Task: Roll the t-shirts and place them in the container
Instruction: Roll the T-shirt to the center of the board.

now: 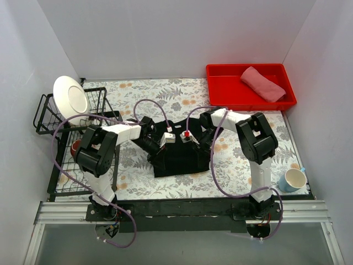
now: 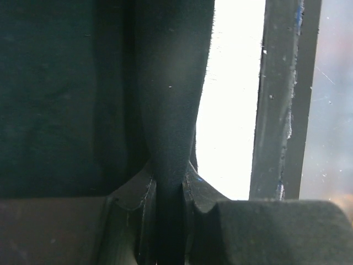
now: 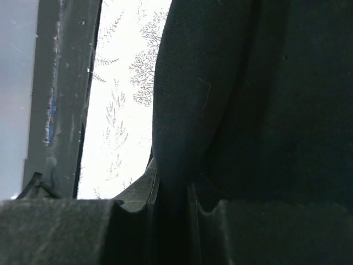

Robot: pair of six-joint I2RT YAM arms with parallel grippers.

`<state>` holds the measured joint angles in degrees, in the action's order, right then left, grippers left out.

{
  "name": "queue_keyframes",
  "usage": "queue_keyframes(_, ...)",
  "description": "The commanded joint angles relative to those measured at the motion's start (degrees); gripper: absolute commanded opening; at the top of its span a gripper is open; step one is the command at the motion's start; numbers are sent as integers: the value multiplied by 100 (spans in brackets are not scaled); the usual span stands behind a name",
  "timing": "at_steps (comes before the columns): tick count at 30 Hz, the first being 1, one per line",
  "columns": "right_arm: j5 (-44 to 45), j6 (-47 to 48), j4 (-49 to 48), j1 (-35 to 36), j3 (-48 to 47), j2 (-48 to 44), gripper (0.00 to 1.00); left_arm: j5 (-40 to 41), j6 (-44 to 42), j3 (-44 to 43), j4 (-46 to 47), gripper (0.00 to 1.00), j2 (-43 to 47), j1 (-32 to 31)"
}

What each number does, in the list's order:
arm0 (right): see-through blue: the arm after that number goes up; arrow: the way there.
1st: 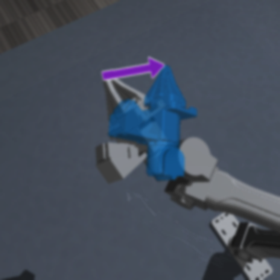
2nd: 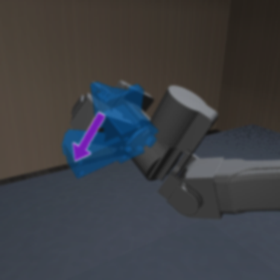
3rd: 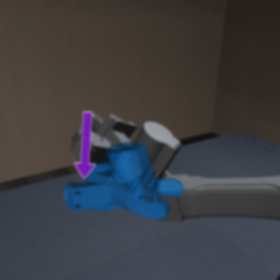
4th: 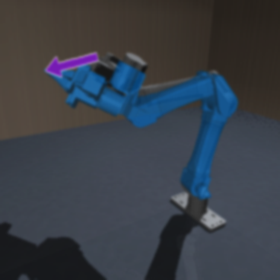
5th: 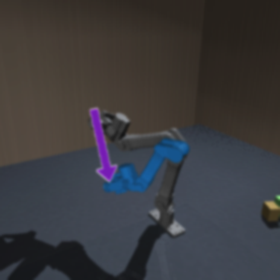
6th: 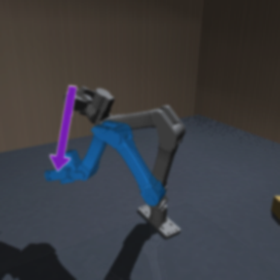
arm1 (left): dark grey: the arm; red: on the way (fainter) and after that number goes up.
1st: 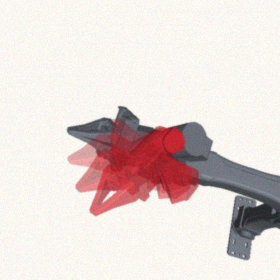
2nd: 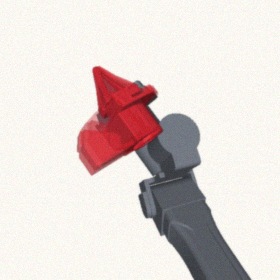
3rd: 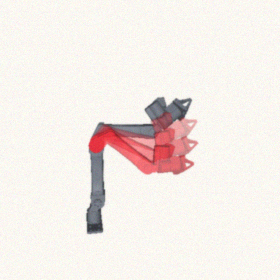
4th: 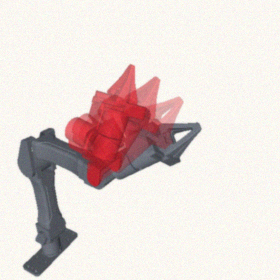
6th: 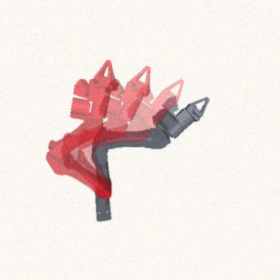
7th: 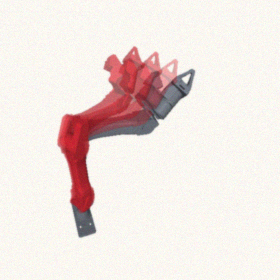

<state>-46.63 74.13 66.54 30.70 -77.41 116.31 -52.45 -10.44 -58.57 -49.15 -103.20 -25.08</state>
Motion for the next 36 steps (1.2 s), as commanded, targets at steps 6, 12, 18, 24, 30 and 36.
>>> queue_keyframes(6, 357, 128, 834, -275, -819, 1076, 1, 814, -195, -524, -491, 0, -789, 197)
queue_keyframes(12, 427, -328, 843, -257, -1689, 1858, 1, 1297, 515, -138, 280, 24, -431, 267)
queue_keyframes(18, 409, -382, 843, -257, -1980, 2141, 1, 2588, 1580, -548, 610, 98, 448, 285)
queue_keyframes(24, 392, -522, 834, -257, -2068, 2220, 2, 5777, 2572, -1866, 608, 98, 880, 258)
queue_keyframes(30, 321, -557, 834, -257, -2068, 2238, 1, 5257, 2400, -2607, 646, 98, 1698, 311)
queue_keyframes(36, 479, -513, 825, -249, -2147, 2317, 2, 3960, 1916, -1821, 245, 98, 2213, -908)
